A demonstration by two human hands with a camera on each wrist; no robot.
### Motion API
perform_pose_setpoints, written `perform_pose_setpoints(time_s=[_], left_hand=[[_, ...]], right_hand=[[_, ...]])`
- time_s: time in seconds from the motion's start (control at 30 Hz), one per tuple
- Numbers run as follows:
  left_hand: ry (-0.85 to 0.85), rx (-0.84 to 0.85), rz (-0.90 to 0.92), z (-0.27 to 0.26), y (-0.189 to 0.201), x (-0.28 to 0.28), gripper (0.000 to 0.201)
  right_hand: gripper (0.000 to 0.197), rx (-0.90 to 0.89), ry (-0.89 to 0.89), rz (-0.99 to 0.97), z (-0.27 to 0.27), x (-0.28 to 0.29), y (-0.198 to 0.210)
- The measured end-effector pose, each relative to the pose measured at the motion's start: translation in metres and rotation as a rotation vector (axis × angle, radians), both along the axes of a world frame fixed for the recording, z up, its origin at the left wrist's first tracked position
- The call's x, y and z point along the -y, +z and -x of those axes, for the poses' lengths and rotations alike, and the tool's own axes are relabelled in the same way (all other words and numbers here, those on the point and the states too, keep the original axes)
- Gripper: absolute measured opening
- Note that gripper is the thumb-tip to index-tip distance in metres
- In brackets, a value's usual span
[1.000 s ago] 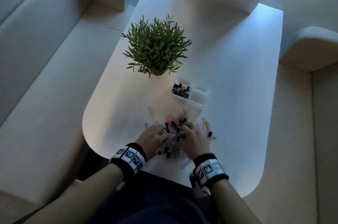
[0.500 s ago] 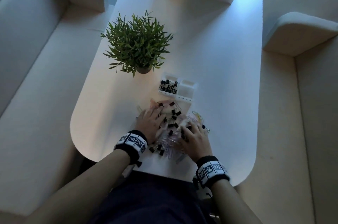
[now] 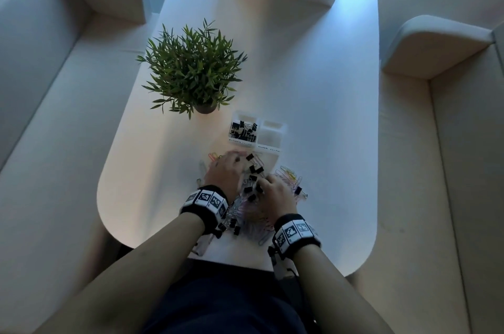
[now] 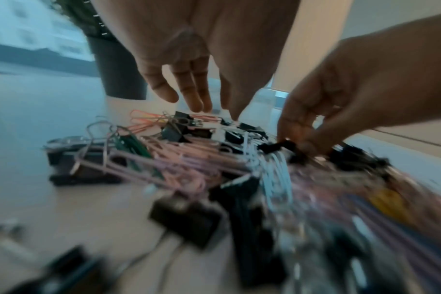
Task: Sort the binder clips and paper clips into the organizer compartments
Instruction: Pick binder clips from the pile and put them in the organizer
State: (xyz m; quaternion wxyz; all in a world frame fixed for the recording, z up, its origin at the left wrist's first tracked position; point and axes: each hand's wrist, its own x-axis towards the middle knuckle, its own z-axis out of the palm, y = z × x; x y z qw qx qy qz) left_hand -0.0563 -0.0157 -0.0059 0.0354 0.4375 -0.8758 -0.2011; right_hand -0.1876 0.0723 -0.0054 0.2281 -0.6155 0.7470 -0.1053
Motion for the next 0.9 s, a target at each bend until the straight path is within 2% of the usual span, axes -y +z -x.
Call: perform_pose_setpoints(time_s=[0.03, 0.1, 0.23, 0.33, 0.43, 0.53, 0.63, 0.7, 0.77, 0.9], left_hand=[[0.027, -0.056, -0.007, 0.002, 0.002, 0.005, 0.036], [-0.010, -0.082, 0.003, 0.007, 0.004, 0.014, 0.034], [-0.142, 0.095, -0.017, 0.022, 0.009, 0.021, 0.032], [-0.167, 0.116, -0.063, 0.025, 0.011, 0.018, 0.027], [-0.112, 0.054, -0.132, 0.021, 0.009, 0.016, 0.028], [-0.043, -0.021, -0.185, 0.016, 0.005, 0.013, 0.033], [0.103, -0.128, -0.242, 0.010, 0.007, 0.010, 0.015], [0.202, -0.220, -0.244, 0.007, 0.004, 0.010, 0.021], [0.217, -0.293, -0.237, 0.008, 0.002, 0.010, 0.029], [0.256, -0.253, -0.295, 0.021, 0.015, 0.008, 0.015]], right_hand=[[0.004, 0.004, -0.016, 0.004, 0.001, 0.000, -0.002], [0.008, 0.025, -0.017, 0.010, 0.003, -0.001, -0.005], [0.011, 0.093, -0.065, 0.010, 0.014, -0.003, 0.001], [0.014, 0.145, -0.144, -0.008, 0.022, 0.006, 0.003], [0.015, 0.137, -0.127, -0.002, 0.021, 0.026, 0.007], [0.019, 0.057, -0.067, 0.003, 0.017, 0.039, 0.006], [0.011, 0.018, -0.029, 0.001, 0.010, 0.039, 0.000], [0.006, 0.018, -0.038, 0.024, 0.009, 0.035, -0.003], [0.008, 0.049, -0.027, 0.053, 0.010, 0.032, -0.005], [0.005, 0.123, -0.026, 0.111, 0.014, 0.029, -0.005]])
